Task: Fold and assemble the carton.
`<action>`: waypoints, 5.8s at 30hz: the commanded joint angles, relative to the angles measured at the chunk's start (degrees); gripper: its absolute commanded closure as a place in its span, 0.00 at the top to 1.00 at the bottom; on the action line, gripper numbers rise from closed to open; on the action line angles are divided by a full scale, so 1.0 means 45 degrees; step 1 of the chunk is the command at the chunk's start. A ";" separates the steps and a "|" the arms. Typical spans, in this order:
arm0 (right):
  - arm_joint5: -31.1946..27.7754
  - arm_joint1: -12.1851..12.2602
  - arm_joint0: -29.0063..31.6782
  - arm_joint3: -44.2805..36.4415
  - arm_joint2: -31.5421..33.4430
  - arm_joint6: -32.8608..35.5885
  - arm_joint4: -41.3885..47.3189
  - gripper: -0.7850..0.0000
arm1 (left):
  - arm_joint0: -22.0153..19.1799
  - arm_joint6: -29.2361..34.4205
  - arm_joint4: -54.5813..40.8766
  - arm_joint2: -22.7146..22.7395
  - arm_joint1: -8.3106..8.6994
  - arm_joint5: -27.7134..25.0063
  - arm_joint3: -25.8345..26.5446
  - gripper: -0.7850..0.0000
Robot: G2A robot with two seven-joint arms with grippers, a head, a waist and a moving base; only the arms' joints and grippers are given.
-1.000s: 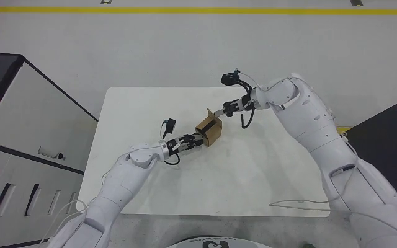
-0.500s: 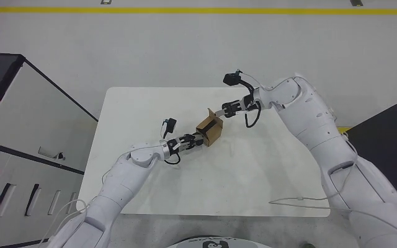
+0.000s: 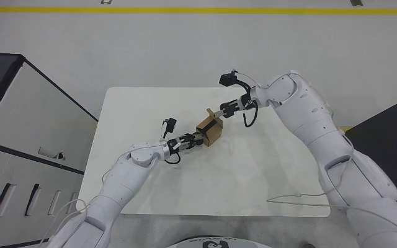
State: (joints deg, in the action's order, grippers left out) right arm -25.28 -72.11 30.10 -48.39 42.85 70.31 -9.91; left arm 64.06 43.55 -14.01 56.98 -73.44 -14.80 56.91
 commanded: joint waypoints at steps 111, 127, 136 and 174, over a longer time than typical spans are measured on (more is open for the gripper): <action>0.2100 -0.1022 -0.0104 -0.3116 -0.2240 0.0388 -0.5393 0.12 | -0.0184 0.0207 0.0021 0.0071 -0.0157 -0.0164 -0.0343 0.00; 0.1942 -0.1102 -0.0024 -0.3146 -0.2155 0.0445 -0.5504 0.12 | -0.0198 0.0229 0.0006 0.0099 -0.0168 -0.0173 -0.0413 0.00; 0.1756 -0.1156 0.0003 -0.3080 -0.2151 0.0622 -0.5444 0.13 | -0.0218 0.0241 0.0009 0.0109 -0.0176 -0.0174 -0.0438 0.00; 0.2095 -0.1642 0.0076 -0.2937 -0.2683 0.0639 -0.6569 0.04 | -0.0181 0.0269 -0.0013 0.0163 -0.0196 -0.0253 -0.0448 0.00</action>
State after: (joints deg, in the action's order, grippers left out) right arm -15.92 -79.46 30.44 -61.67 30.79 73.18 -39.34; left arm 63.23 44.73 -14.03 57.69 -74.32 -15.92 54.88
